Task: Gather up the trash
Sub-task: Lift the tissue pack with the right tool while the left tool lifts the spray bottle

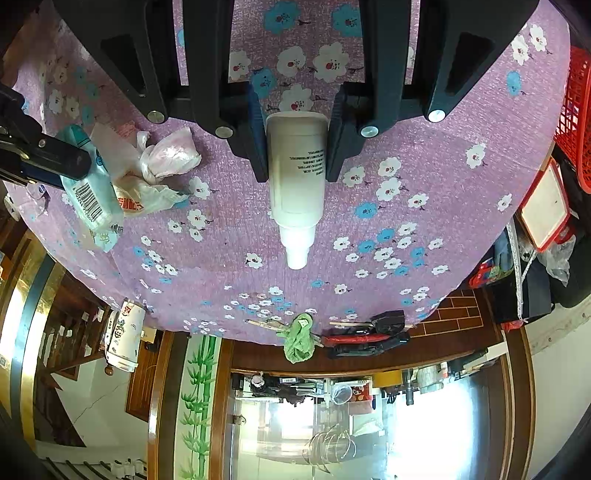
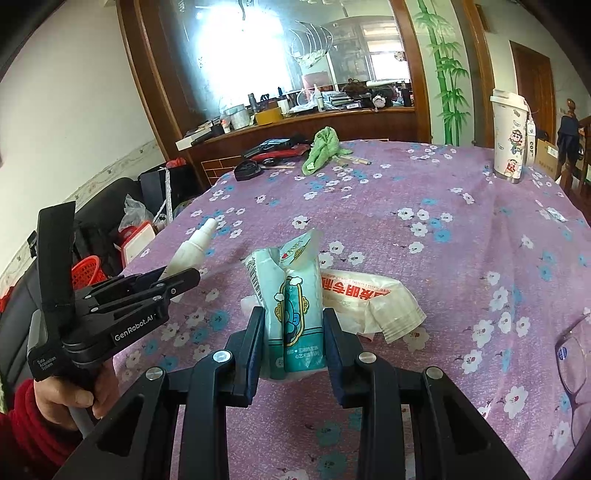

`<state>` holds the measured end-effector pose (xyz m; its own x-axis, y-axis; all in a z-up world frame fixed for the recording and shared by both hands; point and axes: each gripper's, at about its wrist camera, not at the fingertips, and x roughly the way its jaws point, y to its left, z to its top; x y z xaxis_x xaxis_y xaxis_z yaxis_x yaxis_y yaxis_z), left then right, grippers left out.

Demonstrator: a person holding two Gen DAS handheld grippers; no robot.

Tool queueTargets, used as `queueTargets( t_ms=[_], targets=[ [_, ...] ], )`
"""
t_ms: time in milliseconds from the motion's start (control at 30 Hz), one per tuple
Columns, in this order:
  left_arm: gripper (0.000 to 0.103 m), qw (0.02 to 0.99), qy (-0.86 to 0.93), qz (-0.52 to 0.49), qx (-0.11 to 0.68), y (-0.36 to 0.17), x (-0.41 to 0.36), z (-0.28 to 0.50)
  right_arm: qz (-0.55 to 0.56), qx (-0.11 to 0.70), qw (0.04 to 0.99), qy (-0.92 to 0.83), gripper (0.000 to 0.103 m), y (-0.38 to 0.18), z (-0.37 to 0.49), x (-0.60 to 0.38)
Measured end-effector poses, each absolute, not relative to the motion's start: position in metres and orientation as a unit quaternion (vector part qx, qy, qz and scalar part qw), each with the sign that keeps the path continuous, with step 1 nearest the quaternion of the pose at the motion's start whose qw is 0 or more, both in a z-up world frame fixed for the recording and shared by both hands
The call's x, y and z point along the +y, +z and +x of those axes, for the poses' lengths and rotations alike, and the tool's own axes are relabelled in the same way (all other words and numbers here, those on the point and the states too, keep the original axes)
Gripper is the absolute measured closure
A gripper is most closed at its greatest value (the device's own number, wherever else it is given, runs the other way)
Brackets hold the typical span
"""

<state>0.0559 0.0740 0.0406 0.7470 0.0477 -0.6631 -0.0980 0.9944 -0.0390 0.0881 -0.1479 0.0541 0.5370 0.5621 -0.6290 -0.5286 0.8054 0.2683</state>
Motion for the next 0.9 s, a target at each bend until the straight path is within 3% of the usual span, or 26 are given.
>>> queueTargets(
  t_ms=[400, 900],
  targets=[
    [0.074, 0.944, 0.061, -0.009, 0.324, 0.057, 0.068, 0.039, 0.059, 0.385, 0.875, 0.289, 0.07, 0.057, 0.093, -0.156],
    [0.074, 0.954, 0.085, 0.023, 0.285, 0.086, 0.075, -0.046, 0.075, 0.395, 0.871, 0.281, 0.07, 0.072, 0.005, -0.142]
  ],
)
